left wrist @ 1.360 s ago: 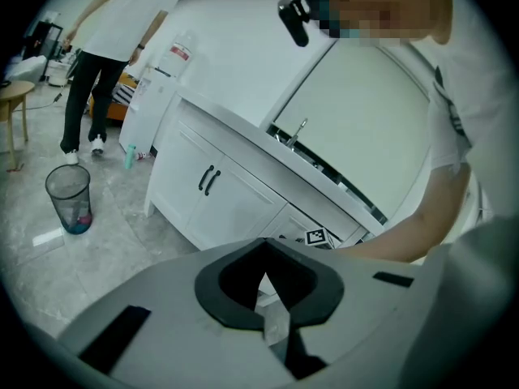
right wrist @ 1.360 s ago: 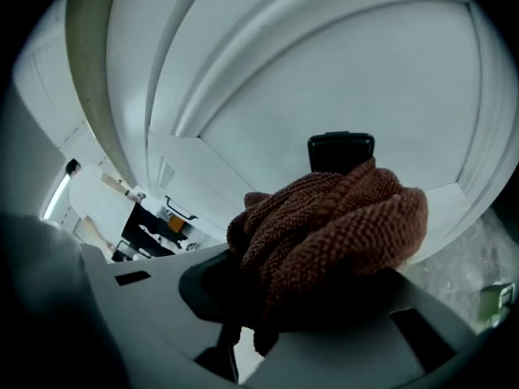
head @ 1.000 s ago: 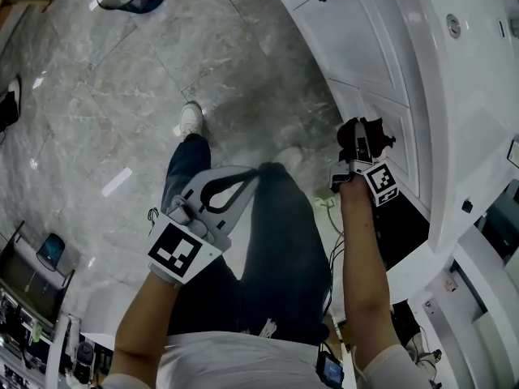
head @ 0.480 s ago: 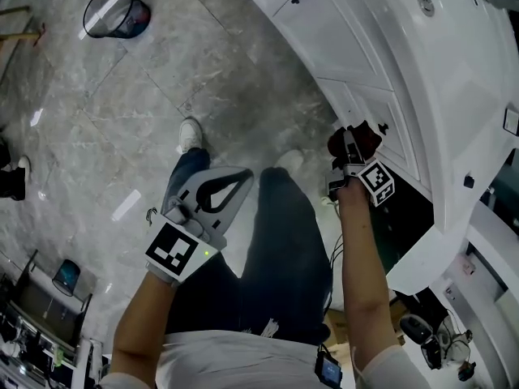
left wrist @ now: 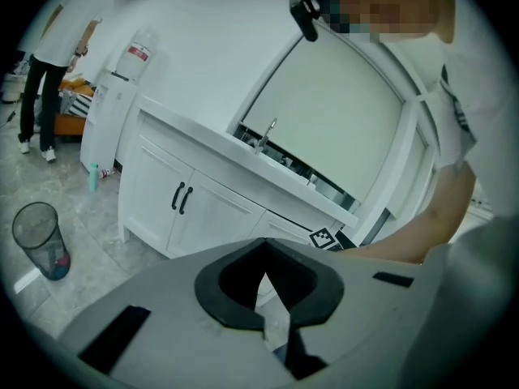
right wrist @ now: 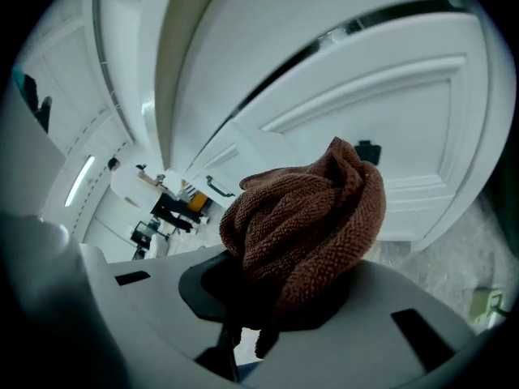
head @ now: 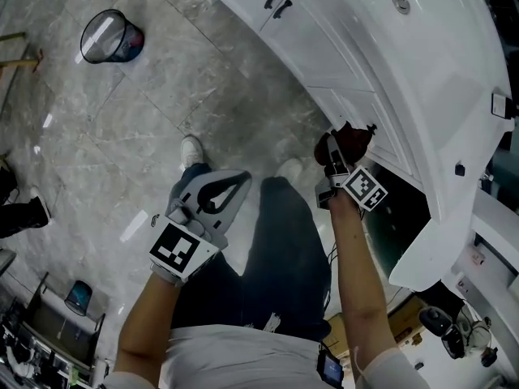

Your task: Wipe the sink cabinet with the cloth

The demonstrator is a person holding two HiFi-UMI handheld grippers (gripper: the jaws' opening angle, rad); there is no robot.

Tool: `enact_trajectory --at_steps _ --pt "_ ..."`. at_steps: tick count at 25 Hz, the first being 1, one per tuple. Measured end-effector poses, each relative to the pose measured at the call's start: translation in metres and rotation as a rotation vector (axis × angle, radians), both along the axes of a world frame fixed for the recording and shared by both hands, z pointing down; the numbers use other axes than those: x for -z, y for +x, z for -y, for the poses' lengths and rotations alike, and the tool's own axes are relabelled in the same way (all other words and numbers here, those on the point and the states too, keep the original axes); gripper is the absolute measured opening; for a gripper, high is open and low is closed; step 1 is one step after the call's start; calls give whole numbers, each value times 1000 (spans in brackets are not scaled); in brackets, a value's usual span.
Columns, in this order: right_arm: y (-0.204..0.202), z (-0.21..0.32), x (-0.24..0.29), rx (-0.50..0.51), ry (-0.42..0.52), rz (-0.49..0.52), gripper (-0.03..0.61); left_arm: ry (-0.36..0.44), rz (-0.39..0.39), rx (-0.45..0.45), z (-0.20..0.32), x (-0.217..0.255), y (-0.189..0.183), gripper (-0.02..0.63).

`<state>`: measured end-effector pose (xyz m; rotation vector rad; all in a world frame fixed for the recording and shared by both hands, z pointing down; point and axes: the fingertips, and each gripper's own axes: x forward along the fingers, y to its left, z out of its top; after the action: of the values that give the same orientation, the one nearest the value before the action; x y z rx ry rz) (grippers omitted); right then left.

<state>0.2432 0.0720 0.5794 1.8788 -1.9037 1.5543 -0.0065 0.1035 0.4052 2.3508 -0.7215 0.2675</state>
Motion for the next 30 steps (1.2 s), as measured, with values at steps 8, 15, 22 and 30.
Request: enact_trajectory --at_steps 8,15,22,30 --pt "-69 28 117 182 180 -112 91 101 -8 -91 32 51 -3 11" --pt "-117 41 221 243 314 -222 91 168 -42 -199 56 116 -11 11" --pt "-152 48 324 284 487 -316 91 255 -30 -280 74 177 -23 11" --pt "-180 43 417 406 603 -311 91 319 -32 -253 82 242 -15 11"
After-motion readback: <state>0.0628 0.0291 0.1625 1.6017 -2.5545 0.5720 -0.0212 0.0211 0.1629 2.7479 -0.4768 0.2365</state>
